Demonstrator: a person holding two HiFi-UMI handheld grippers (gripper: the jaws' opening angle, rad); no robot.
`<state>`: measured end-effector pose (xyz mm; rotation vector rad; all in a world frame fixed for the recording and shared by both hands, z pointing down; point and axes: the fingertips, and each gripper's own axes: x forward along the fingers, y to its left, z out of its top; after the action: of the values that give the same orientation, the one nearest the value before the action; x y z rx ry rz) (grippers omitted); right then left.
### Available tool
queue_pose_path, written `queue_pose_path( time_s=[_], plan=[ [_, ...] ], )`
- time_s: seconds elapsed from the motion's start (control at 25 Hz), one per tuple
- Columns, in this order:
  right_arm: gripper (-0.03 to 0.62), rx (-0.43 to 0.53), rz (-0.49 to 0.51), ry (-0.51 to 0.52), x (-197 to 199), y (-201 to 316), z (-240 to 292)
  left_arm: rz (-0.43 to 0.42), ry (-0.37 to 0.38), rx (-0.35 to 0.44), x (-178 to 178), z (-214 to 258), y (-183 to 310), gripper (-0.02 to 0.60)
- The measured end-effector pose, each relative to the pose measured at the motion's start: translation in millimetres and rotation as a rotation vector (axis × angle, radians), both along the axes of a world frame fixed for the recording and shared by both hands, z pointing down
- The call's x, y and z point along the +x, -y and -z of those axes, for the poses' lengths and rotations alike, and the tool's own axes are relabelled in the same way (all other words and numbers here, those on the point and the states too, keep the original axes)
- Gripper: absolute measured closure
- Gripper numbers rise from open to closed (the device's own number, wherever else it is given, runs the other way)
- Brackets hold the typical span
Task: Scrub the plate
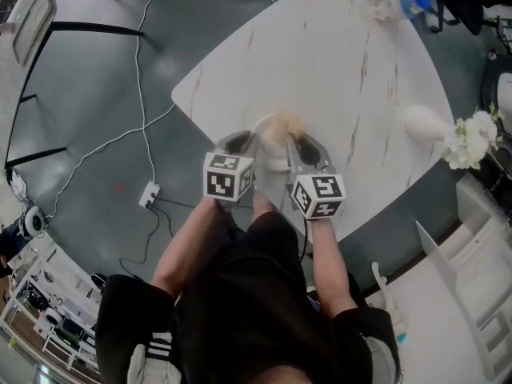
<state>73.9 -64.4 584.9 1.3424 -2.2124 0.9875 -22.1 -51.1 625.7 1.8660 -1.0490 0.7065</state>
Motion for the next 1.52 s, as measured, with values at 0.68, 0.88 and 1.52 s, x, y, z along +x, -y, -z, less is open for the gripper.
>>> queue_pose_path(
  time_s=[0.68,0.88,1.52],
  plan=[
    [0.542,0.009,-0.106,-0.034,48,-5,8,0.003,0.007,0.012,1,2,1,0.523],
    [0.542,0.03,-0.076,0.003,31,-8,22,0.016,0.001,0.01,0,2,0,0.523],
    [0.542,0.024,0.021,0.059,-14,-20,25,0.03,-0.007,0.008,0,1,-3,0.523]
  ],
)
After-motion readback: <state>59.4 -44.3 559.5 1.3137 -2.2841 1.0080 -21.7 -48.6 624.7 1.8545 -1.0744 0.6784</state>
